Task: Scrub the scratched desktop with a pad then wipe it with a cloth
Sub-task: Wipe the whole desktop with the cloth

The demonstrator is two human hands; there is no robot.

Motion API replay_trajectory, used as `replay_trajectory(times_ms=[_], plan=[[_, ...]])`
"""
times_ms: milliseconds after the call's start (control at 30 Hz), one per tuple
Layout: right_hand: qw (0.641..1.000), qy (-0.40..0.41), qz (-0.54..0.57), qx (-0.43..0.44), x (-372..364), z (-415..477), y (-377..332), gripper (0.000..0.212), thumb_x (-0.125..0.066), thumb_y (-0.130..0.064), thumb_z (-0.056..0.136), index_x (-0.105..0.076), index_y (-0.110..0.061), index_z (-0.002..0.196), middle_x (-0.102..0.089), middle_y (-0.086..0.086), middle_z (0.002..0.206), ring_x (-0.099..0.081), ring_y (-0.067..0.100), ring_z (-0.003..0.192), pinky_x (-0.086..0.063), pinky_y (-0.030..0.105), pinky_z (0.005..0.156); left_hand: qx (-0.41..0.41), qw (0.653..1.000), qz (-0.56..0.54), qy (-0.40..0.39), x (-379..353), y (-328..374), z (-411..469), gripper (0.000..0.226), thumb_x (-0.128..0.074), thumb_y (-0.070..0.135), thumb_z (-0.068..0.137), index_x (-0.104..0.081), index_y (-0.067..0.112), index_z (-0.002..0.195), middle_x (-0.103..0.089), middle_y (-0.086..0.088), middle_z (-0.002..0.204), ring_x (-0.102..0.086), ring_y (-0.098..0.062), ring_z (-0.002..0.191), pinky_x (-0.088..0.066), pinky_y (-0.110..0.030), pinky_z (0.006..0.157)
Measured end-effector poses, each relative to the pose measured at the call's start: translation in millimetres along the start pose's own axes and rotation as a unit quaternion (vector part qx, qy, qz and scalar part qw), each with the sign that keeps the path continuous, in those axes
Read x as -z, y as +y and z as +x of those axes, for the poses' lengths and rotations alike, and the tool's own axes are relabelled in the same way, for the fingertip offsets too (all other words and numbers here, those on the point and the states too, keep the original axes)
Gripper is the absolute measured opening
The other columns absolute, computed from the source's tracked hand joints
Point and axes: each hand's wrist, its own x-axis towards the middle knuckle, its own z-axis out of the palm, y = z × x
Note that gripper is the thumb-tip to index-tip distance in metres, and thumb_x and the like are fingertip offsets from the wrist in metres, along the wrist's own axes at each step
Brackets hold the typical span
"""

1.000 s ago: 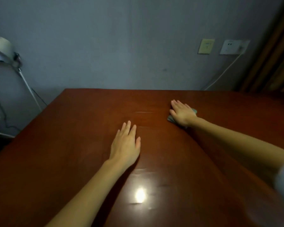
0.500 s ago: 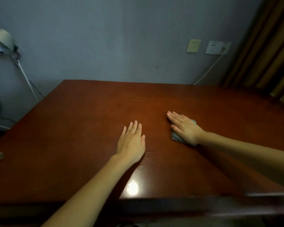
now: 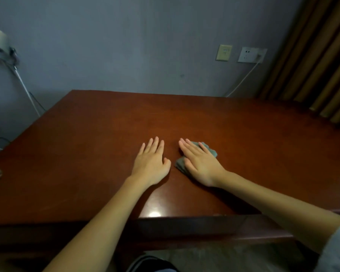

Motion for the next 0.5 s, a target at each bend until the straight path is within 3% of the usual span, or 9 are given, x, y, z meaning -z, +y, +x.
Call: replay_trajectory(times_ms=[133, 300, 367, 500], plan=[[0.998, -0.055, 0.009, -0.04, 9, 16, 36, 0.054, -0.021, -0.032, 0.102, -0.007, -0.02, 0.153, -0.001, -0.003, 0.16, 0.002, 0.011, 0.147, 0.005, 0.031, 0.117, -0.001, 1.0, 0.005, -0.003, -1, -1, 0, 0.06, -0.024, 0.037, 0.101, -0.007, 0.014, 0.154, 0.001, -0.004, 0.161, 0.003, -0.016, 0.148, 0.002, -0.033, 0.12], [0.99, -0.066, 0.002, -0.128, 1, 68, 23, 0.06, -0.016, -0.05, 0.101, -0.008, -0.021, 0.153, 0.0, 0.0, 0.16, 0.004, 0.018, 0.148, 0.003, 0.042, 0.119, -0.002, 1.0, 0.011, 0.006, -3, -2, 1, 0.054, -0.021, 0.028, 0.103, -0.009, 0.014, 0.154, -0.001, -0.003, 0.161, 0.001, -0.015, 0.148, 0.0, -0.033, 0.12], [0.993, -0.054, 0.002, -0.109, -4, 59, -1, 0.061, -0.017, -0.049, 0.101, -0.007, -0.018, 0.153, -0.001, 0.002, 0.161, 0.004, 0.018, 0.148, 0.003, 0.041, 0.118, -0.001, 1.0, 0.01, 0.011, -4, -3, 2, 0.053, -0.022, 0.027, 0.103, -0.011, 0.013, 0.153, -0.004, -0.003, 0.161, -0.001, -0.015, 0.148, 0.0, -0.032, 0.12], [0.999, -0.007, 0.014, 0.027, -3, -27, -38, 0.065, -0.015, -0.053, 0.098, -0.006, -0.02, 0.153, 0.002, -0.006, 0.159, 0.007, 0.011, 0.146, 0.009, 0.031, 0.116, -0.007, 1.0, 0.008, 0.014, -5, -4, 3, 0.052, -0.022, 0.026, 0.103, -0.012, 0.014, 0.153, -0.005, -0.003, 0.161, -0.002, -0.016, 0.148, 0.0, -0.032, 0.119]])
